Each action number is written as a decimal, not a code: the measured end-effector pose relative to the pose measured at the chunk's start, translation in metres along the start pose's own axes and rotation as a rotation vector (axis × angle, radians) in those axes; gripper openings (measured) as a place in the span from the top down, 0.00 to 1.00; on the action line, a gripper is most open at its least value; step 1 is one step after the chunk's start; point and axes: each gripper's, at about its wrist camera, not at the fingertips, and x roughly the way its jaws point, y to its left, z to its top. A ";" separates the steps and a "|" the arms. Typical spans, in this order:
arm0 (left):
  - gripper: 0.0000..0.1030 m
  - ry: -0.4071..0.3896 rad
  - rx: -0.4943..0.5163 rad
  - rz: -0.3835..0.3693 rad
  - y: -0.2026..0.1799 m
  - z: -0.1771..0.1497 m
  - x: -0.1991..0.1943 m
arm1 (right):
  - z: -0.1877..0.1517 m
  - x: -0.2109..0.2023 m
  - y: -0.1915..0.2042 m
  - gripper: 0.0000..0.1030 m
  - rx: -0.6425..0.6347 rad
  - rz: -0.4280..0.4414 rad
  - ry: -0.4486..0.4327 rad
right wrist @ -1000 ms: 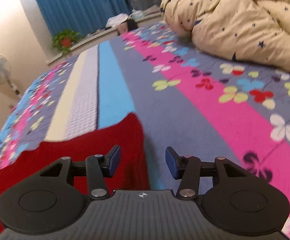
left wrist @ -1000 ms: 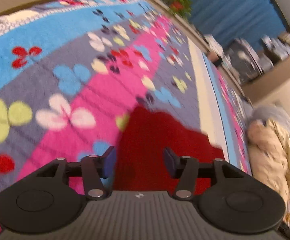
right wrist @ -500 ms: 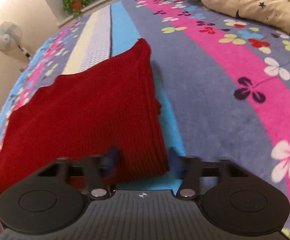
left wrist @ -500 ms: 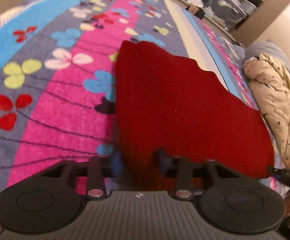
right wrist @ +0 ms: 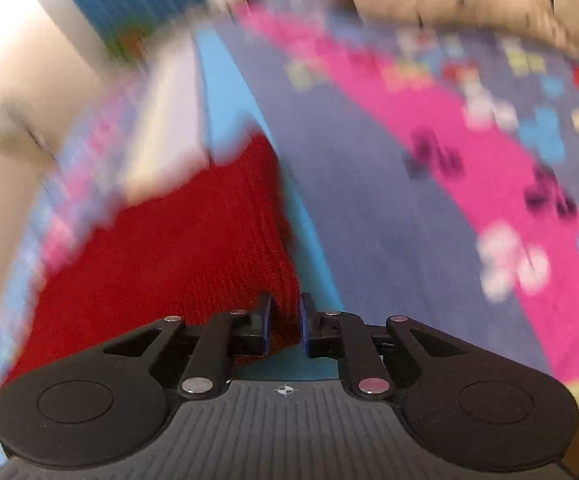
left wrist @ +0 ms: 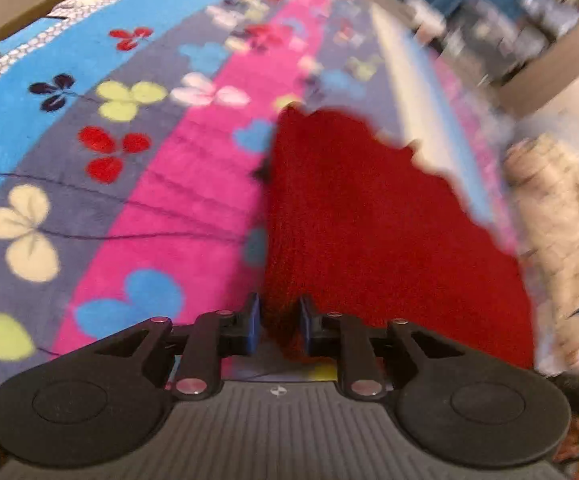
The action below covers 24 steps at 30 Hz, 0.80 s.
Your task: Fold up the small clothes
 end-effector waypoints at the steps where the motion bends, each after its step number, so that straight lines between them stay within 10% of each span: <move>1: 0.75 -0.041 0.031 0.056 -0.006 0.001 -0.003 | -0.002 0.003 0.001 0.82 -0.004 -0.033 0.003; 6: 0.75 -0.251 0.206 0.010 -0.041 -0.002 -0.032 | -0.006 -0.027 0.025 0.63 -0.122 -0.089 -0.222; 11: 0.67 -0.162 0.321 -0.067 -0.067 -0.011 -0.010 | -0.004 -0.016 0.026 0.58 -0.110 0.044 -0.181; 15: 0.56 0.009 0.399 0.119 -0.075 -0.022 0.033 | -0.014 0.027 0.023 0.56 -0.184 -0.151 0.021; 20: 0.56 -0.166 0.429 0.034 -0.094 -0.018 0.008 | -0.007 -0.011 0.032 0.56 -0.182 -0.077 -0.195; 24: 0.54 -0.146 0.413 -0.024 -0.104 -0.022 0.015 | -0.006 -0.015 0.040 0.49 -0.232 -0.034 -0.230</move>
